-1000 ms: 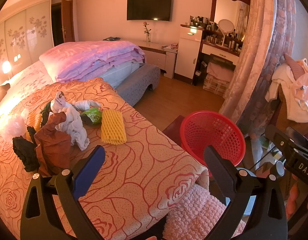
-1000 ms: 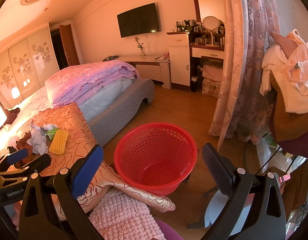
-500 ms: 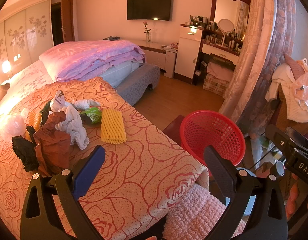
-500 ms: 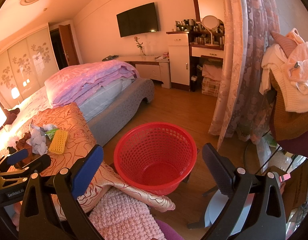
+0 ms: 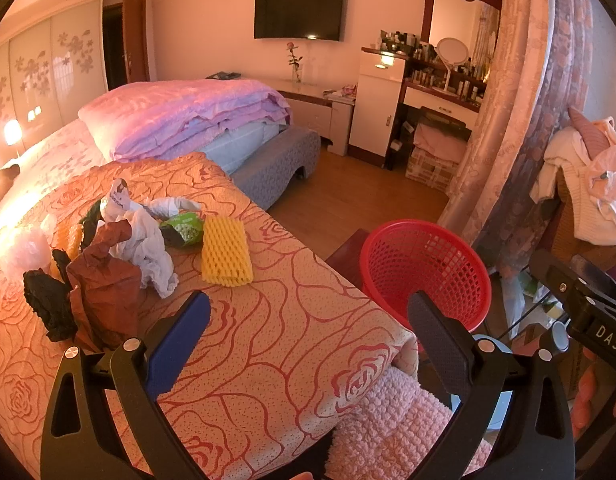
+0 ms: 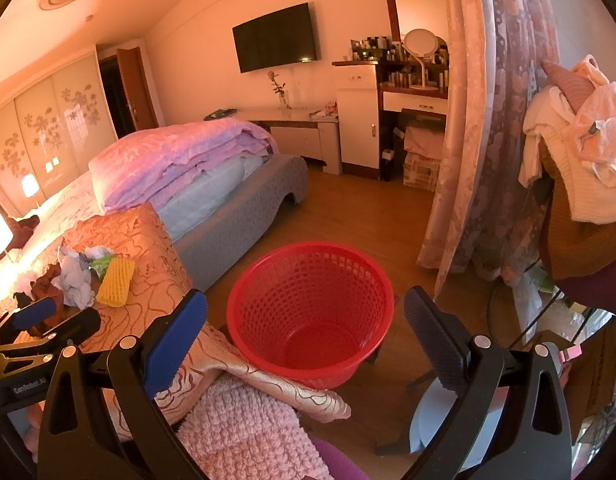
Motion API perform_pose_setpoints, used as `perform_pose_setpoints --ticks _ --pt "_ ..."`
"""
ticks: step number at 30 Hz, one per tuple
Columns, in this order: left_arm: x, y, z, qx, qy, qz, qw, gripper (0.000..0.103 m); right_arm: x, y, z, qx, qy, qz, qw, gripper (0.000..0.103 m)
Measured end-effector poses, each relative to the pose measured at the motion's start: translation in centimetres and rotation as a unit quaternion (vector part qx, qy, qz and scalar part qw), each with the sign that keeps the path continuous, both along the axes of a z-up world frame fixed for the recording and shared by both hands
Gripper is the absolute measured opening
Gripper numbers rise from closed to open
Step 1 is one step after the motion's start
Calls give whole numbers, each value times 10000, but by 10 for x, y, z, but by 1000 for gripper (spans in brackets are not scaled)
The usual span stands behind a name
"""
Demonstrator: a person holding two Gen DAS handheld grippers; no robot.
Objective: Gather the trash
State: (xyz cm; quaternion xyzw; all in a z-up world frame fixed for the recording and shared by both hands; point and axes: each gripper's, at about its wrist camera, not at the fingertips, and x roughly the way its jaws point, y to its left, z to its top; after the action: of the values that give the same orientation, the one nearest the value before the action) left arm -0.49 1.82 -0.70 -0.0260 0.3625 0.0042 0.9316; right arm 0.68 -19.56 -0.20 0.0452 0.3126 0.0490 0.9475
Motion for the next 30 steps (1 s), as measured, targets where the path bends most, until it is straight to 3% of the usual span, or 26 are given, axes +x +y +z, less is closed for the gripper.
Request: perform_pose_setpoints --ticks 18,30 --pt "-5 8 -4 -79 75 239 9997 95 3 6 -17 -38 189 89 9998 96" --pt "-8 51 -2 -326 78 751 9966 95 14 35 -26 -170 405 516 9977 96"
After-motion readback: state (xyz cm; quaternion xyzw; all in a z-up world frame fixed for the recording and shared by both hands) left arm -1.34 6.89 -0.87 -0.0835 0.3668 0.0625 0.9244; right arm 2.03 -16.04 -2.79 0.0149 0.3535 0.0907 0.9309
